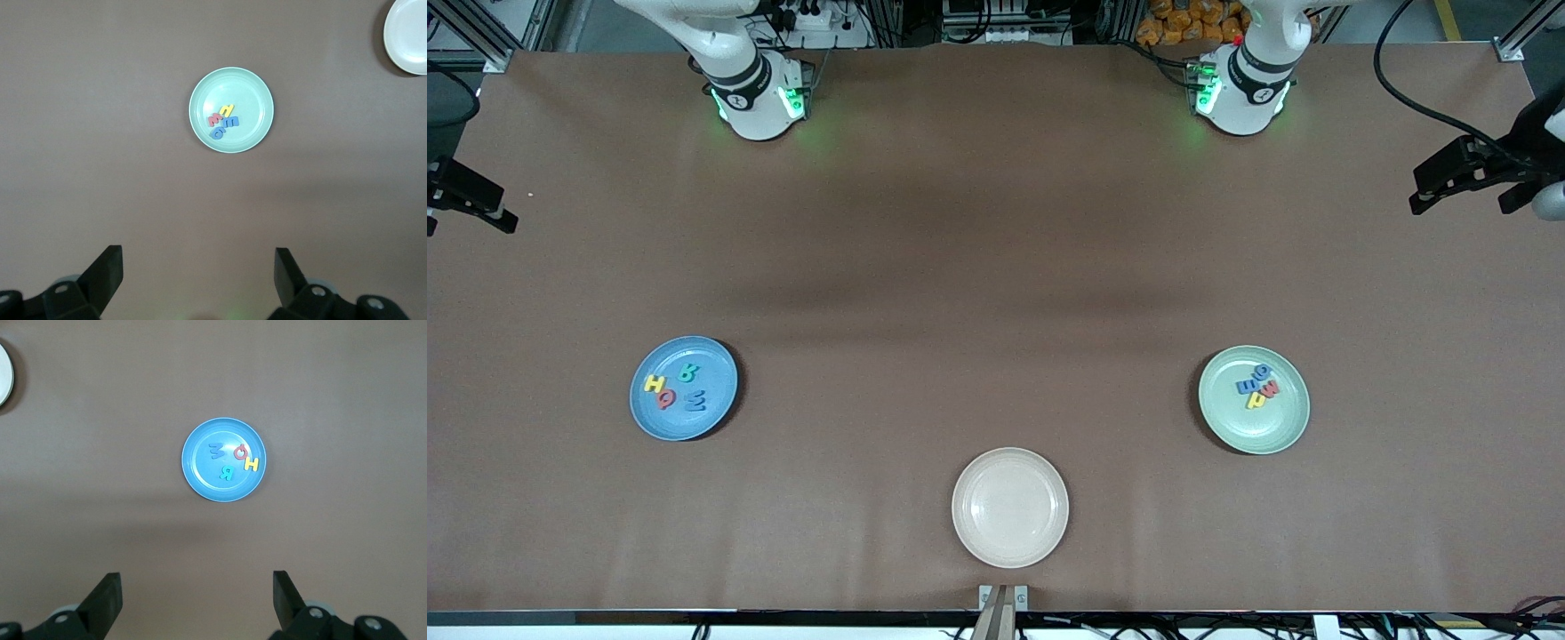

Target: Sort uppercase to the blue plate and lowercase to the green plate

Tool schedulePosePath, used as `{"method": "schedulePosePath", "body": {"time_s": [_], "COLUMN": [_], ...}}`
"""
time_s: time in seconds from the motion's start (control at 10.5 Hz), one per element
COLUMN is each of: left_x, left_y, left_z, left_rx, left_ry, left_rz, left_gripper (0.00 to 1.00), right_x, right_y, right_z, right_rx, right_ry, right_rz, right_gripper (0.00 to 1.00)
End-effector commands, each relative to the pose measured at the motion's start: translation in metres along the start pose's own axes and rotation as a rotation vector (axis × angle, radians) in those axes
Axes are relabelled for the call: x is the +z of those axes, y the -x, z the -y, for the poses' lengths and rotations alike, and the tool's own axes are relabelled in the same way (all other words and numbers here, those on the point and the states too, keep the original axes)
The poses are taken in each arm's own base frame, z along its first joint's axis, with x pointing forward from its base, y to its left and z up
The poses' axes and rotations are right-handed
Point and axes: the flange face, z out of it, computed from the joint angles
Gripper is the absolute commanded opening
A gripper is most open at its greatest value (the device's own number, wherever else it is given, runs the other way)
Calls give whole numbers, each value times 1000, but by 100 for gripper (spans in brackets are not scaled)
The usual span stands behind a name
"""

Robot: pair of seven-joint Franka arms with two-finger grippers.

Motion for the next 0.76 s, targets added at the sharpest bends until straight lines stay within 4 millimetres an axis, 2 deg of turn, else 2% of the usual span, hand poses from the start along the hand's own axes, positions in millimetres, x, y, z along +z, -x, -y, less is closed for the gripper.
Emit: {"method": "schedulePosePath", "body": {"time_s": [0.0, 0.66], "left_x": [-7, -11], "left_y": [-1, -1], "left_z": [0, 0], "left_rx": [-13, -13], "left_ry": [6, 6], "left_rz": [-9, -18], "left_gripper": [100, 100], "right_x": [-6, -8], "right_y": [1, 2], "right_z": [-5, -6], "right_rx": [10, 12], "right_ry": [2, 2], "right_rz": [-3, -4], "right_gripper": [100, 100]}}
